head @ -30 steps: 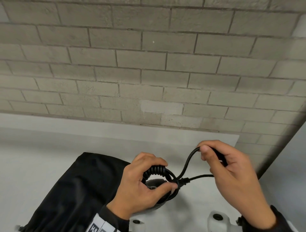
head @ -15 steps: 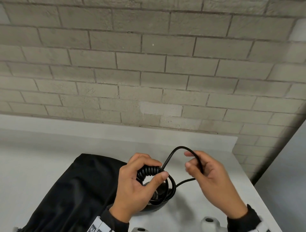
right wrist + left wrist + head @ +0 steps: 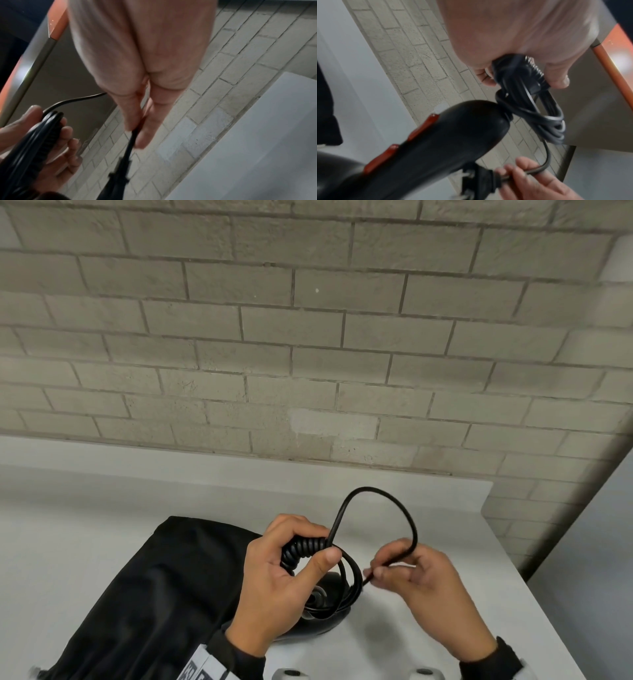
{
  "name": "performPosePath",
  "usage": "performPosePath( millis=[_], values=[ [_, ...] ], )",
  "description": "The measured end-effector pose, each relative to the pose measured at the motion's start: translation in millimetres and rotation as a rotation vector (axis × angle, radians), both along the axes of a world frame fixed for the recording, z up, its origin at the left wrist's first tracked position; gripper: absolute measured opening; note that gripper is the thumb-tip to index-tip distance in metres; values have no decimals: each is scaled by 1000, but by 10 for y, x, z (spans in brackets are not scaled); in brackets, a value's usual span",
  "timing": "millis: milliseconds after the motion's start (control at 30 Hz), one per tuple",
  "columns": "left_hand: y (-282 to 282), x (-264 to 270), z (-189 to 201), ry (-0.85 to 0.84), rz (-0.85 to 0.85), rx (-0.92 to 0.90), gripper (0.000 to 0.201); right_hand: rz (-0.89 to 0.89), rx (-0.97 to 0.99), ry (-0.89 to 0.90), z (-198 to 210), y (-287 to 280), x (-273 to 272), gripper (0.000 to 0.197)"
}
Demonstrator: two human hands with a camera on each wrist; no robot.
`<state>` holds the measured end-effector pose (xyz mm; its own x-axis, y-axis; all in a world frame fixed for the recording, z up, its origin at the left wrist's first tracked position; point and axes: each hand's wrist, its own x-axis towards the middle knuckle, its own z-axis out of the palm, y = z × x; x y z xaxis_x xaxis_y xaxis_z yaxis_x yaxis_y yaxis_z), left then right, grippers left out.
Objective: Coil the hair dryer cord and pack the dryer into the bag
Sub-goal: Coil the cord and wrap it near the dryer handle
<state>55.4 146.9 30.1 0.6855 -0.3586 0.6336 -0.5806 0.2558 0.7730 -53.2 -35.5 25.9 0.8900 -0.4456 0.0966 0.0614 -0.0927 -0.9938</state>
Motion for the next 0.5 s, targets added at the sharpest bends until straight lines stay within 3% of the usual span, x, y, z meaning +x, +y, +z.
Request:
performPosePath(
  millis=[100, 200, 500],
  values=[
    [4, -9, 5, 7, -25, -5, 25, -151, 134, -192, 95, 48, 44, 10],
    [0, -20, 14, 15, -58, -17, 23, -193, 230, -303, 204, 149, 92, 12],
    [4, -3, 28, 116, -86, -71, 20, 36, 410, -173, 246, 466, 158, 56]
  ],
)
